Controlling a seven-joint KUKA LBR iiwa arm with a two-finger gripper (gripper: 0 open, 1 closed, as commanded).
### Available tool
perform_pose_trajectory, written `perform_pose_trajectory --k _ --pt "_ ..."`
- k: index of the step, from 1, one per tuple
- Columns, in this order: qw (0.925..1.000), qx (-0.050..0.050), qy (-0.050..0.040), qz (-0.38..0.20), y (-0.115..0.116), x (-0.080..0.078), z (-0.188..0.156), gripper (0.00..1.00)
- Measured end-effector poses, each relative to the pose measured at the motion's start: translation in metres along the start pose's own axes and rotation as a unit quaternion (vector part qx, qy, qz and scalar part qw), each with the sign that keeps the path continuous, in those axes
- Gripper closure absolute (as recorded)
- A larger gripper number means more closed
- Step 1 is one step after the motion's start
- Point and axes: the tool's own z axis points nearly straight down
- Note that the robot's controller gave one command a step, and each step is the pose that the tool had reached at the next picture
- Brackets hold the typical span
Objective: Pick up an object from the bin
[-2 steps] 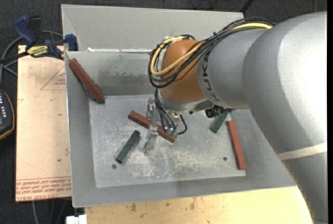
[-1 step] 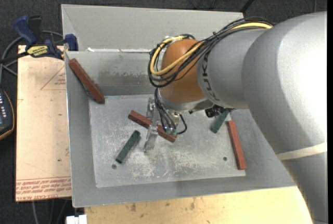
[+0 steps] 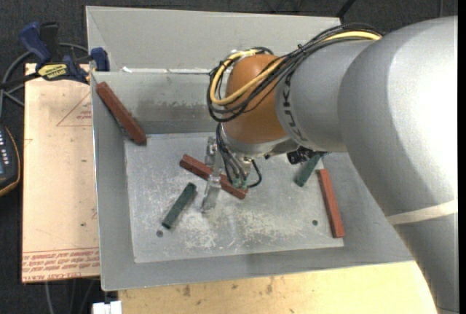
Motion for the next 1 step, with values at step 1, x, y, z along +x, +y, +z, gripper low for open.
perform_pose_trajectory --k 1 --pt "1.0 0.0 0.0005 0.0 0.0005 -0.0002 -0.0011 1.0"
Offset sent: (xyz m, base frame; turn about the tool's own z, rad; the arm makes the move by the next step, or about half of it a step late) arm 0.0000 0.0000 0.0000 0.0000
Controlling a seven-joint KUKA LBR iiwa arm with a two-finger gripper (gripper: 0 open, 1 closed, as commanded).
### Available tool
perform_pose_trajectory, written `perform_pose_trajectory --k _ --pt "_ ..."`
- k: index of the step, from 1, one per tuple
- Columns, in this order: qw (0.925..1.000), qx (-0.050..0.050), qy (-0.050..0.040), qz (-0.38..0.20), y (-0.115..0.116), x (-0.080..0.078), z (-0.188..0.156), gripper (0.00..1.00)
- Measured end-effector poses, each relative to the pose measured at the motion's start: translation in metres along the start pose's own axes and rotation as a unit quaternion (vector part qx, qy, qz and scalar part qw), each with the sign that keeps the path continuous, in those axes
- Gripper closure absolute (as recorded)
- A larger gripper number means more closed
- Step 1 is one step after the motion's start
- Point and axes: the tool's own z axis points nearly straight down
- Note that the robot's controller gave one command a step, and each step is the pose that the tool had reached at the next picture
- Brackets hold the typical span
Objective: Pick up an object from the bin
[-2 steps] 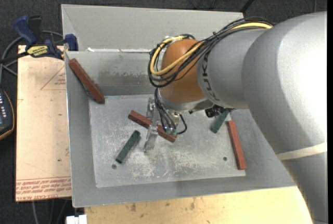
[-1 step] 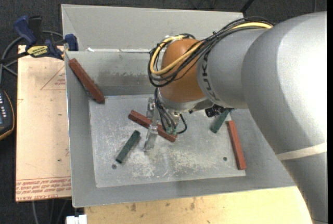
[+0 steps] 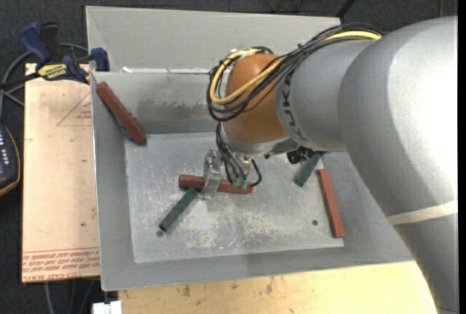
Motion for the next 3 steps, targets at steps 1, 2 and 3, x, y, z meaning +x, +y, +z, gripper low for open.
perform_pose_trajectory --k 1,2,3 --pt "1.0 0.0 -0.0009 0.0 0.0 -0.001 -0.019 1.0" --pt "1.0 -0.001 -0.0032 0.0 0.001 -0.003 -0.086 1.0" --pt "1.0 0.0 -0.0022 -0.001 0.002 -0.004 -0.118 1.0"
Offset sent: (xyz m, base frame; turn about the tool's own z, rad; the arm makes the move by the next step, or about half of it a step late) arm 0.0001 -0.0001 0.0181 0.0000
